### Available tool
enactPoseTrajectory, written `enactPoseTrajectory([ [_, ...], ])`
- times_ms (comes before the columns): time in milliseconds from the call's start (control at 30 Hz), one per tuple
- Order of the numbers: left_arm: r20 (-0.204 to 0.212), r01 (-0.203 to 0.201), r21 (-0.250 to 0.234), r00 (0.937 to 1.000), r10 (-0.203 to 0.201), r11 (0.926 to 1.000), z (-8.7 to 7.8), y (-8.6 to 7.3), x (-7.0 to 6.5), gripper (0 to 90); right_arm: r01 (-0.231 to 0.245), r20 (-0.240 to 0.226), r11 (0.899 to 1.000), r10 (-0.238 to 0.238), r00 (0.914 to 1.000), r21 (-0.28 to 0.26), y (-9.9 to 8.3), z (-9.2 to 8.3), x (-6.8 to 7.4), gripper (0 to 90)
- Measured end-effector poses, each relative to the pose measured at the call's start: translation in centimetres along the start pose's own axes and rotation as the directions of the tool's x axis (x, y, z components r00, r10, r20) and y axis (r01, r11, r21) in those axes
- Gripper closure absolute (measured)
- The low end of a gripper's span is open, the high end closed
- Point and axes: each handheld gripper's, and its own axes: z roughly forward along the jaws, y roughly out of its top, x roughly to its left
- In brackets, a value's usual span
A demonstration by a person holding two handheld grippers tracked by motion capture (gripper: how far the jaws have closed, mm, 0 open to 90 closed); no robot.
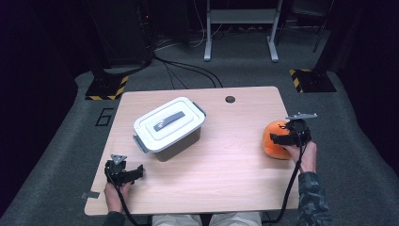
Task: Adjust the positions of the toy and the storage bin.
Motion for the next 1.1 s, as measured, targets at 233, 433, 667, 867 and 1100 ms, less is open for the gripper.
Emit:
enactPoseTrajectory([
  [233, 0.0, 0.0, -0.001, 1.0, 0.0, 1.0, 0.0, 0.0, 0.0, 7.6, 0.013, -0.057, 0.998, -0.017, 0.9982, -0.069, -0.9, -2.0, 1.1, 9.7],
  [433, 0.0, 0.0, -0.001, 1.0, 0.0, 1.0, 0.0, 0.0, 0.0, 7.6, 0.025, -0.075, 0.996, -0.031, 0.9967, -0.089, -2.0, -3.0, 2.3, 9.7],
  [667, 0.0, 0.0, 0.0, 1.0, 0.0, 1.0, 0.0, 0.0, 0.0, 7.6, 0.036, -0.116, 0.996, -0.045, 0.9922, -0.081, -4.6, -3.1, 4.5, 8.1],
  [867, 0.0, 0.001, -0.001, 1.0, -0.001, 1.0, 0.0, 0.0, 0.0, 7.6, 0.088, -0.138, 0.995, -0.095, 0.9859, -0.056, -6.8, -2.1, 6.7, 6.6],
  [1100, 0.0, 0.001, -0.001, 1.0, -0.001, 1.0, 0.0, 0.0, 0.0, 7.7, 0.122, -0.191, 0.992, -0.119, 0.9742, 0.004, -9.8, 0.9, 8.9, 4.9],
])
